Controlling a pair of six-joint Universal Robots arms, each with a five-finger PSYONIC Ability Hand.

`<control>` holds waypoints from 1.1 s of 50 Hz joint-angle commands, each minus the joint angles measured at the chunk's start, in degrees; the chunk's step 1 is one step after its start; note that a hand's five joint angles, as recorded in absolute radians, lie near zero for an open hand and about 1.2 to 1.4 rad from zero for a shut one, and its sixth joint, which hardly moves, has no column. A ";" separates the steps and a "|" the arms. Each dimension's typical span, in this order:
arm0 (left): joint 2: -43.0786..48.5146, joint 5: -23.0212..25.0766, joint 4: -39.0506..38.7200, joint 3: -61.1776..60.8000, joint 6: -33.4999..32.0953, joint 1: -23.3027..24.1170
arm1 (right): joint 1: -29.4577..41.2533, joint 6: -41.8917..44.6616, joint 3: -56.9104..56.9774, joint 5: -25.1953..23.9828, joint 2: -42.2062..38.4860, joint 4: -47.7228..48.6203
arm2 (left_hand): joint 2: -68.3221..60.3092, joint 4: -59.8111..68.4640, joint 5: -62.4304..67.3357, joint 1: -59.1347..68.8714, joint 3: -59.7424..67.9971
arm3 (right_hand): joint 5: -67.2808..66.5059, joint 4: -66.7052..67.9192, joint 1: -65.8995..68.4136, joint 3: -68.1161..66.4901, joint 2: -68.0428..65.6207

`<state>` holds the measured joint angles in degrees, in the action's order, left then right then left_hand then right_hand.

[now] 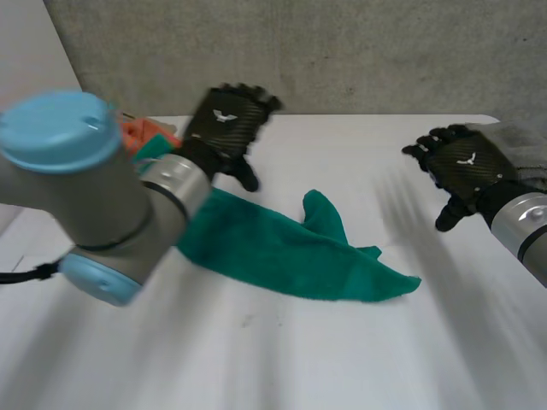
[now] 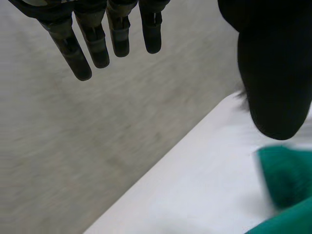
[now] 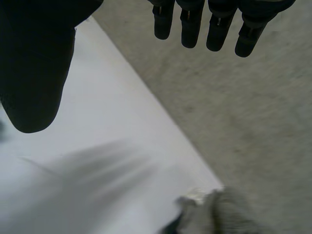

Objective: Fold the laundry.

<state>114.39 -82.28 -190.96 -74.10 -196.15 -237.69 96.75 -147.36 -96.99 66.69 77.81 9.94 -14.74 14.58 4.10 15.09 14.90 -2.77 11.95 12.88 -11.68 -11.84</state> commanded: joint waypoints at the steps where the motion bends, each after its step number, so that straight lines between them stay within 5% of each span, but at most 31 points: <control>1: 0.48 1.42 0.06 -1.23 -7.39 -10.51 | 2.48 -11.36 4.88 -0.60 -1.61 -16.87 | -0.86 1.02 1.50 0.51 0.70 | 2.77 -1.95 -2.88 1.68 1.84; 10: 15.84 11.78 3.83 8.86 -18.03 -20.53 | 10.12 -20.60 1.99 3.17 -3.90 -16.18 | -0.69 0.85 1.33 0.34 0.53 | 2.77 -1.95 -2.88 1.68 1.84; 18: 25.96 13.11 5.95 18.80 -18.83 -24.13 | 16.01 -21.13 0.75 13.45 -9.52 -10.91 | -0.53 0.68 1.16 0.17 0.36 | 2.77 -1.95 -2.88 1.68 1.84; 24: 29.57 13.11 5.51 21.19 -20.85 -24.84 | 18.30 -20.34 0.75 17.33 -13.55 -4.68 | -1.36 1.52 2.00 1.01 1.20 | -22.78 23.60 22.68 -23.87 -23.71; 28: 31.07 13.11 3.93 22.77 -23.04 -24.40 | 18.30 -19.99 0.84 17.42 -14.53 -1.68 | -14.43 14.58 15.06 14.07 14.26 | -54.03 54.85 53.93 -55.13 -54.96; 30: 31.95 13.11 3.23 23.56 -23.31 -24.23 | 18.39 -19.55 0.93 17.42 -14.53 -0.54 | -36.94 37.10 37.58 36.59 36.78 | -67.17 67.99 67.07 -68.26 -68.10; 33: 32.83 12.76 2.52 24.53 -23.40 -23.62 | 18.47 -17.27 1.19 17.68 -14.00 1.66 | -65.17 65.32 65.80 64.82 65.00 | -67.23 68.05 67.12 -68.32 -68.16; 36: 32.48 11.71 1.47 24.62 -23.40 -23.00 | 18.13 -13.15 2.50 17.86 -13.04 2.19 | -65.26 65.42 65.90 64.91 65.10 | -67.23 68.05 67.12 -68.32 -68.16; 44: 15.29 1.87 -0.56 17.61 -21.21 -20.36 | 16.81 -1.54 8.92 18.03 -4.35 -0.79 | -65.26 65.42 65.90 64.91 65.10 | -67.23 68.05 67.12 -68.32 -68.16; 55: -14.69 1.16 4.61 3.01 -12.95 -20.80 | 6.97 4.97 26.39 16.98 4.09 -21.25 | -65.26 65.42 65.90 64.91 65.10 | -67.23 68.05 67.12 -68.32 -68.16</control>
<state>113.81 -81.30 -190.64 -64.89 -212.65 -257.85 108.06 -143.84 -79.19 84.36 78.58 -1.68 -68.50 68.55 55.73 65.98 68.15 -56.46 68.51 64.77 -67.93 -67.21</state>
